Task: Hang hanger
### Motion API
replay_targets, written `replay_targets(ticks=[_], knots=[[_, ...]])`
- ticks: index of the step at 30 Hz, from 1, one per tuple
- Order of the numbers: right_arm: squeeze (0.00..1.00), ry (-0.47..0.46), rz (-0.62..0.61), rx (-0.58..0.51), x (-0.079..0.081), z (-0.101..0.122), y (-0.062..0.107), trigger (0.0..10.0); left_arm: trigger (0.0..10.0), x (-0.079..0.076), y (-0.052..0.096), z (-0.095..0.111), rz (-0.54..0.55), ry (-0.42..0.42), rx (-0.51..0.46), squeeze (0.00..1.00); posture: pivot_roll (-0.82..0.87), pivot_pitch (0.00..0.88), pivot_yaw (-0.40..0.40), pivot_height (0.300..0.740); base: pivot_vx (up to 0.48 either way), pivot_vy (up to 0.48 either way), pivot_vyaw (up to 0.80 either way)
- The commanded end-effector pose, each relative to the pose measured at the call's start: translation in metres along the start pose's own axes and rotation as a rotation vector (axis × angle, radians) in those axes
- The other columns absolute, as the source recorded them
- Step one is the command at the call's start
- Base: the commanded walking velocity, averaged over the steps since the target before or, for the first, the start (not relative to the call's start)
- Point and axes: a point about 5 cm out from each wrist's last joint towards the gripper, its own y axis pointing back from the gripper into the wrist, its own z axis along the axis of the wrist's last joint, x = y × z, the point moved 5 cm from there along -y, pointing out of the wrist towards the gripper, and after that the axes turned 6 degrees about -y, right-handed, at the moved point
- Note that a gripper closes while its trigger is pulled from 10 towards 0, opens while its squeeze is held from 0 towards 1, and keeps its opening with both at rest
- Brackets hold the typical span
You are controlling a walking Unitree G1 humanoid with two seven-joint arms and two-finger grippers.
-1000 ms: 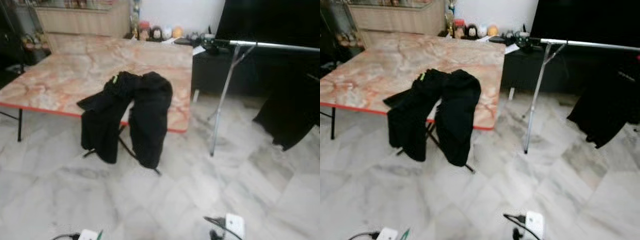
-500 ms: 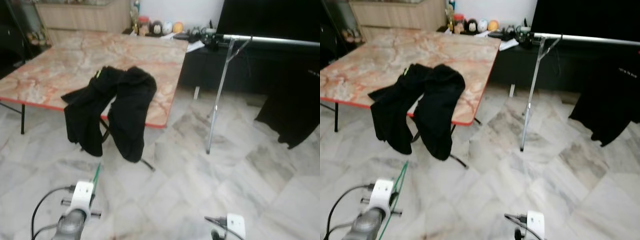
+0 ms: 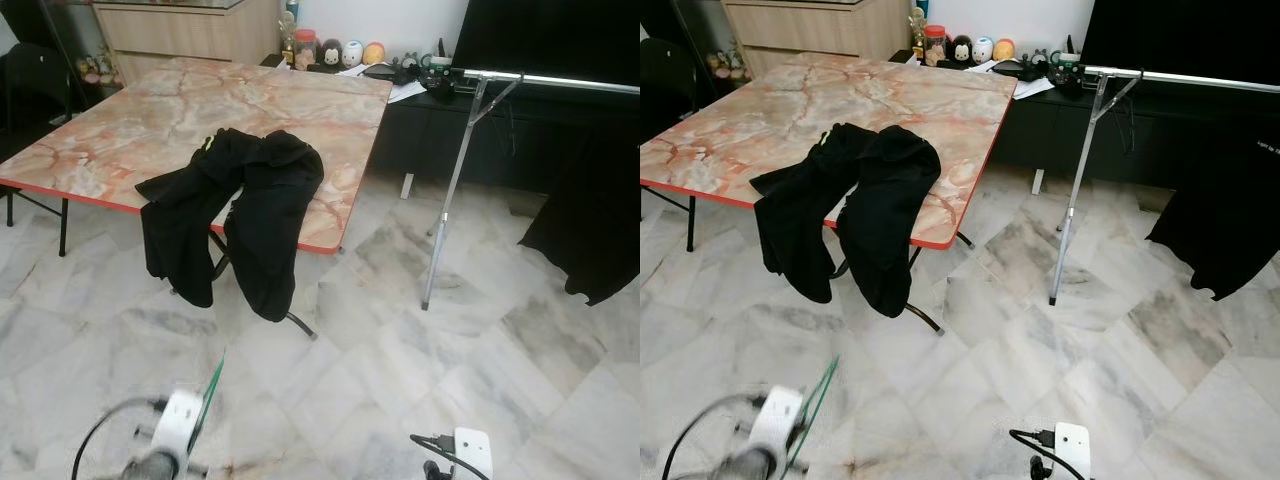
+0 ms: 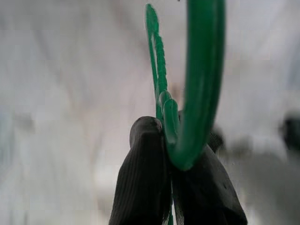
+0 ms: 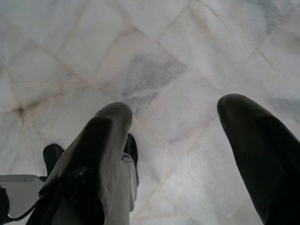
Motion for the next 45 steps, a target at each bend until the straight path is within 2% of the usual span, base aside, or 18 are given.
replay_targets(ticks=[1,2,4,5,9,12,14,17,27,36,39,45], knots=[[0.00,0.015,-0.004,-0.003,-0.002,0.001,0.000,10.0,10.0,0.004,0.007,-0.035,0.018,-0.021,0.136,0.00,-0.04,0.000,-0.025,0.740,0.000,0.000,0.00],[0.00,0.015,-0.004,-0.003,-0.002,0.001,0.000,10.0,10.0,0.004,0.007,-0.035,0.018,-0.021,0.136,0.00,-0.04,0.000,-0.025,0.740,0.000,0.000,0.00],[0.00,0.021,-0.004,-0.004,-0.003,0.001,0.000,10.0,10.0,0.001,0.011,-0.049,0.007,-0.029,0.184,0.00,-0.05,0.000,-0.025,0.740,0.000,0.000,0.00],[0.00,0.022,-0.003,-0.004,-0.003,0.001,0.000,10.0,10.0,0.001,0.010,-0.048,0.013,-0.024,0.181,0.00,-0.05,0.000,-0.025,0.740,0.000,0.000,0.00],[0.00,0.032,-0.001,-0.001,-0.004,0.001,0.000,10.0,10.0,0.005,0.006,-0.033,0.041,0.000,0.140,0.00,-0.04,0.000,-0.031,0.740,0.000,0.000,0.00],[0.00,0.038,0.001,0.000,-0.004,0.001,0.000,10.0,10.0,0.006,0.004,-0.026,0.051,-0.022,0.130,0.00,-0.03,0.000,-0.034,0.740,0.000,0.000,0.00],[0.00,0.052,0.008,-0.001,-0.003,0.001,0.000,10.0,10.0,0.003,0.001,-0.015,0.038,-0.067,0.115,0.00,-0.05,0.000,-0.022,0.740,0.000,-0.296,0.00],[0.00,0.044,0.005,-0.005,-0.003,0.000,0.000,10.0,10.0,0.003,0.000,-0.014,0.029,-0.083,0.113,0.00,-0.06,0.000,-0.011,0.740,0.000,-0.340,0.00],[0.00,0.041,0.001,0.008,-0.002,-0.003,0.001,10.0,10.0,-0.001,0.001,-0.018,0.020,-0.089,0.123,0.00,-0.05,0.000,-0.016,0.740,0.000,-0.401,0.00],[0.00,0.090,0.023,0.006,0.001,0.000,0.000,10.0,10.0,-0.005,0.004,-0.030,0.016,-0.075,0.151,0.00,-0.04,0.000,-0.022,0.740,0.000,-0.407,0.00],[0.00,0.123,0.040,-0.002,0.004,0.002,0.000,10.0,10.0,-0.003,0.005,-0.031,0.014,-0.077,0.154,0.00,-0.04,0.000,-0.013,0.740,0.000,-0.405,0.00],[0.00,0.126,0.037,0.001,0.005,0.002,-0.001,10.0,10.0,-0.004,0.004,-0.030,0.008,-0.082,0.151,0.00,-0.05,0.000,-0.006,0.740,0.000,-0.406,0.00]])
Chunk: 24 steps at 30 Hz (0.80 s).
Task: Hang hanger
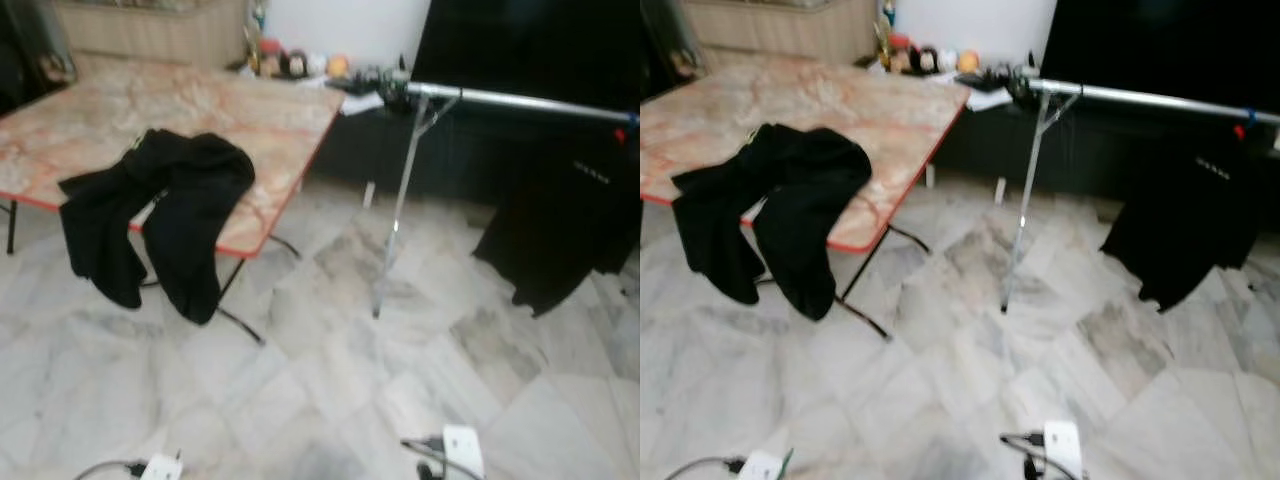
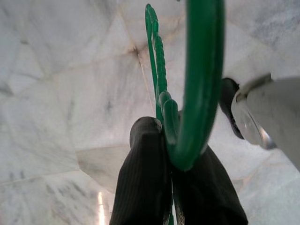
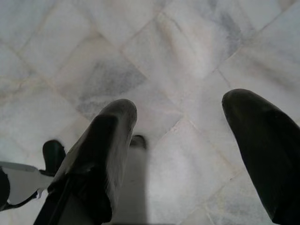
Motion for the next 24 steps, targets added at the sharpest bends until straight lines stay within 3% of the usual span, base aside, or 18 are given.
replay_targets(ticks=[1,17,24], knots=[[0.00,0.019,-0.025,-0.003,-0.011,0.003,0.000,10.0,10.0,-0.007,-0.001,0.005,-0.019,-0.002,-0.011,0.00,-0.05,0.000,-0.006,0.740,0.000,-0.409,0.00],[0.00,-0.007,-0.032,-0.013,-0.015,0.005,0.000,10.0,10.0,-0.017,0.000,0.006,-0.033,0.022,-0.011,0.00,-0.04,0.000,-0.023,0.740,0.000,-0.407,0.00],[0.00,0.009,-0.025,-0.004,-0.015,0.004,0.000,10.0,10.0,-0.019,0.000,0.005,-0.035,0.029,-0.007,0.00,-0.05,0.000,-0.026,0.740,0.000,-0.409,-0.56]])
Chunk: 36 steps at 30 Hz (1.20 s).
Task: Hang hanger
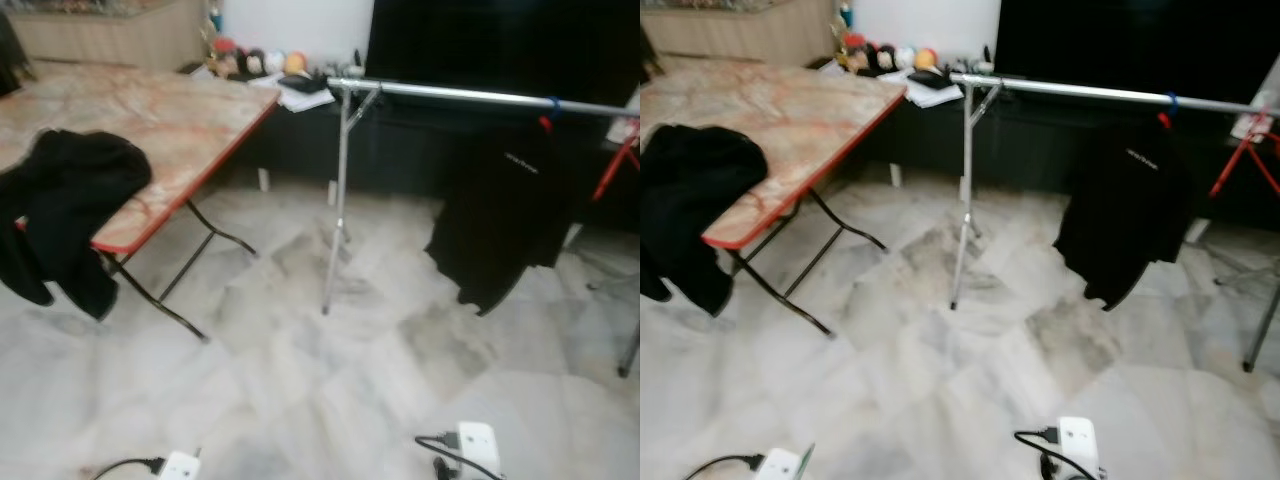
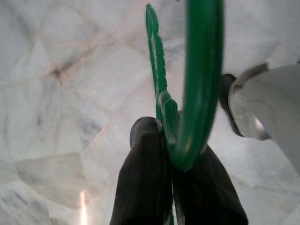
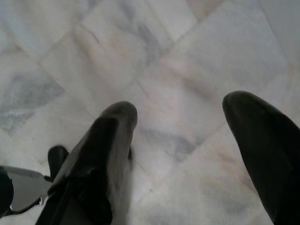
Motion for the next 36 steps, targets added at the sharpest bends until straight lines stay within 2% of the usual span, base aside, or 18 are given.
replay_targets(ticks=[1,13,19,20,22,24,26,27,29,32,36], knots=[[0.00,0.004,-0.029,0.014,-0.013,-0.005,0.001,10.0,10.0,-0.002,-0.001,0.008,-0.003,0.012,-0.018,0.00,-0.05,0.000,-0.026,0.740,0.000,-0.405,-0.58],[0.00,0.013,-0.019,0.009,-0.012,-0.003,0.001,10.0,10.0,-0.004,-0.001,0.010,-0.007,0.019,-0.021,0.00,-0.05,0.000,-0.026,0.740,0.000,-0.407,-0.47],[0.00,0.015,-0.019,0.002,-0.012,-0.002,0.001,10.0,10.0,-0.004,-0.001,0.010,0.000,0.039,-0.019,0.00,-0.05,0.000,-0.027,0.740,0.000,-0.260,0.00],[0.00,0.015,-0.019,0.002,-0.012,-0.002,0.001,10.0,10.0,-0.004,-0.001,0.010,0.001,0.052,-0.018,0.00,-0.05,0.000,-0.028,0.740,0.000,0.000,0.00],[0.00,0.014,-0.018,0.000,-0.012,-0.002,0.001,10.0,10.0,-0.002,-0.001,0.013,0.011,0.157,-0.028,0.00,-0.05,0.000,-0.028,0.740,0.000,0.000,0.00],[0.00,0.007,-0.019,-0.002,-0.013,-0.002,0.001,10.0,10.0,0.005,-0.002,0.018,0.039,0.226,-0.049,0.00,-0.05,0.000,-0.029,0.740,0.000,0.000,0.00],[0.00,0.009,-0.018,-0.002,-0.013,-0.002,0.002,10.0,10.0,0.010,-0.002,0.021,0.056,0.269,-0.067,0.00,-0.05,0.000,-0.031,0.740,0.000,0.000,0.00],[0.00,0.011,-0.017,-0.002,-0.013,-0.002,0.001,10.0,10.0,0.017,-0.001,0.029,0.085,0.283,-0.104,0.00,-0.05,0.000,-0.031,0.740,0.000,0.000,0.00],[0.00,0.012,-0.017,-0.002,-0.013,-0.002,0.002,10.0,10.0,0.021,-0.001,0.035,0.101,0.279,-0.138,0.00,-0.05,0.000,-0.032,0.740,0.000,0.000,0.00],[0.00,0.017,-0.015,-0.003,-0.013,-0.002,0.002,10.0,10.0,0.030,0.001,0.053,0.139,0.190,-0.221,0.00,-0.05,0.000,-0.034,0.740,0.000,0.000,0.00],[0.00,0.019,-0.015,-0.003,-0.014,-0.002,0.002,10.0,10.0,0.036,0.007,0.075,0.164,0.136,-0.343,0.00,-0.05,0.000,-0.037,0.740,0.000,0.000,0.00]])
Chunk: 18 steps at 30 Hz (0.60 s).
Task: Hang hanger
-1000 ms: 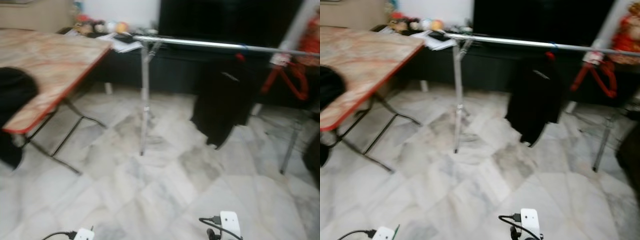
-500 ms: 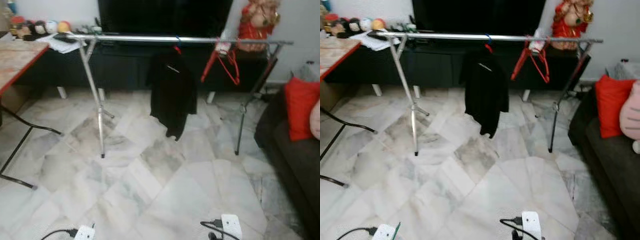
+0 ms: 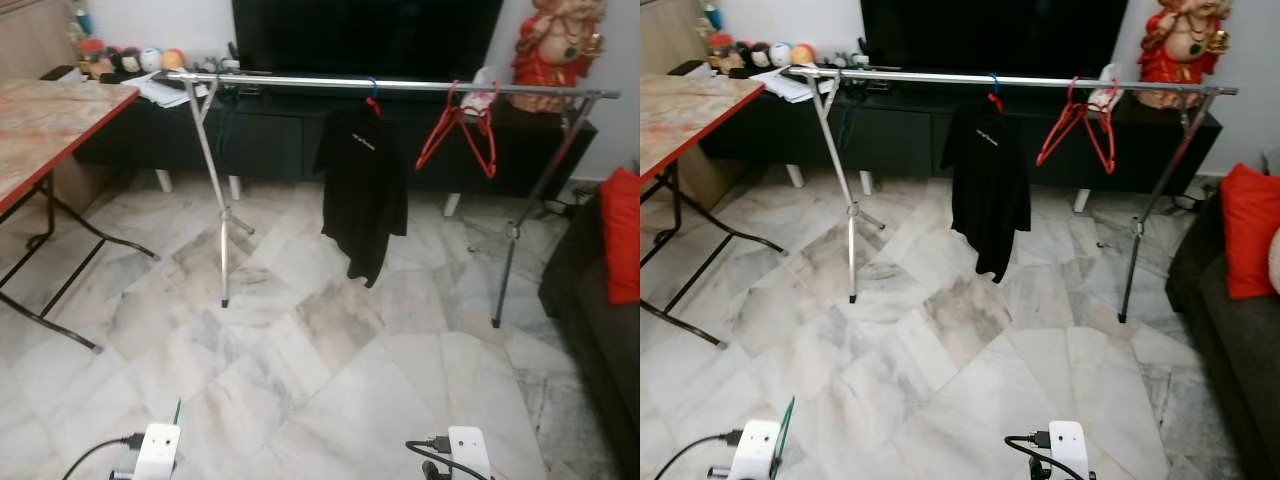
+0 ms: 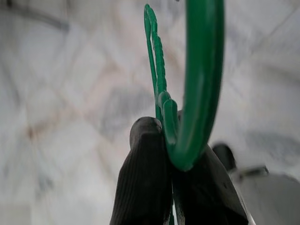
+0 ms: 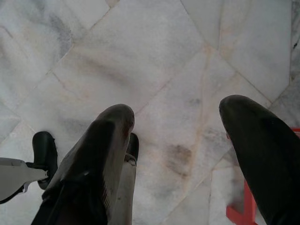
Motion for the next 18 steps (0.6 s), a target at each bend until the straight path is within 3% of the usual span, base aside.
replay_targets(ticks=[1,6,14,18], knots=[[0.00,-0.001,-0.002,-0.007,-0.002,0.002,0.000,10.0,10.0,0.002,-0.002,0.017,0.008,-0.025,-0.080,0.00,-0.05,0.000,-0.037,0.740,0.000,0.000,0.00],[0.00,0.013,0.000,-0.005,-0.002,0.003,0.000,10.0,10.0,0.004,-0.001,0.043,0.011,0.042,-0.214,0.00,-0.04,0.000,-0.042,0.740,0.000,0.000,0.00],[0.00,-0.007,0.002,-0.001,-0.001,0.002,0.000,10.0,10.0,-0.010,-0.001,0.058,-0.023,0.026,-0.262,0.00,-0.05,0.000,-0.036,0.740,0.203,0.000,0.00],[0.00,0.002,-0.003,0.002,-0.002,0.002,0.000,10.0,10.0,-0.012,-0.001,0.059,-0.031,0.017,-0.267,0.00,-0.05,0.000,-0.038,0.740,0.292,0.000,-0.75]])
